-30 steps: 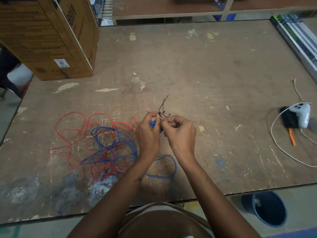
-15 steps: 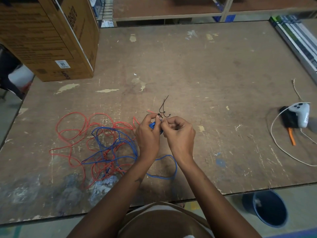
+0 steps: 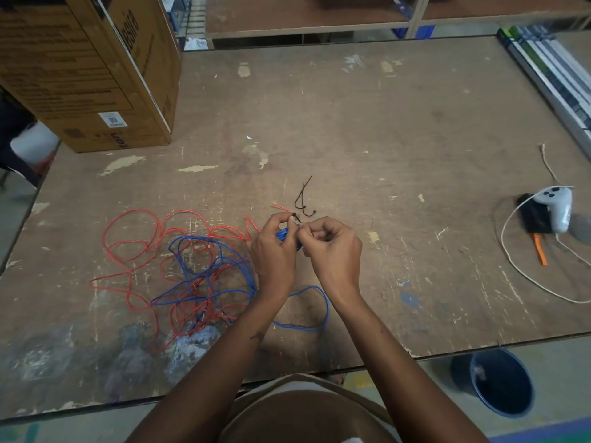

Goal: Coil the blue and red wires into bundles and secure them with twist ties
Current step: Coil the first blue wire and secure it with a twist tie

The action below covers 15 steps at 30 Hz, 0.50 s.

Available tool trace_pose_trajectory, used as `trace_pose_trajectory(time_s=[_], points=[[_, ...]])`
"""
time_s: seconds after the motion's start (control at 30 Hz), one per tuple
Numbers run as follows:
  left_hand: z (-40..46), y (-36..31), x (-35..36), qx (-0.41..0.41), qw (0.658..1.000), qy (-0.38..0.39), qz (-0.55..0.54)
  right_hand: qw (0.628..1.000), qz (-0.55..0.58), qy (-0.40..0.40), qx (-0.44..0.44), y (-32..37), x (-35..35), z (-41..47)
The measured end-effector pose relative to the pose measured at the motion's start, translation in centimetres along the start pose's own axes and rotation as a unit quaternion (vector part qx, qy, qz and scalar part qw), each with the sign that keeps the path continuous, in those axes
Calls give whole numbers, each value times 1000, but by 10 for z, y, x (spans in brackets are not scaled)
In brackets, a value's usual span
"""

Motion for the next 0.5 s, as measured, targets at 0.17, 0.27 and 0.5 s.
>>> trace_pose_trajectory(time_s=[0.17,0.27,0.5], points=[[-5,-6,-1,-7,1000,5,6,1000,-1,-1,2,-1,-1,-1],[-7,-10,-1,3,1000,7,1,1000,2,-8,-5,-1,-2,-1],[-9,-18,-1,41,998,-1,50,1000,-26,-3,-13,-2,-1,6]])
Point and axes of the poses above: each hand's wrist, its own z-axis towards the middle knuckle, its own x-axis out of the palm, y = z × x, the point moved 10 cm from there along z, towards the middle knuckle, and after that the axes turned 13 degrees about y, right-handed, at the moved point
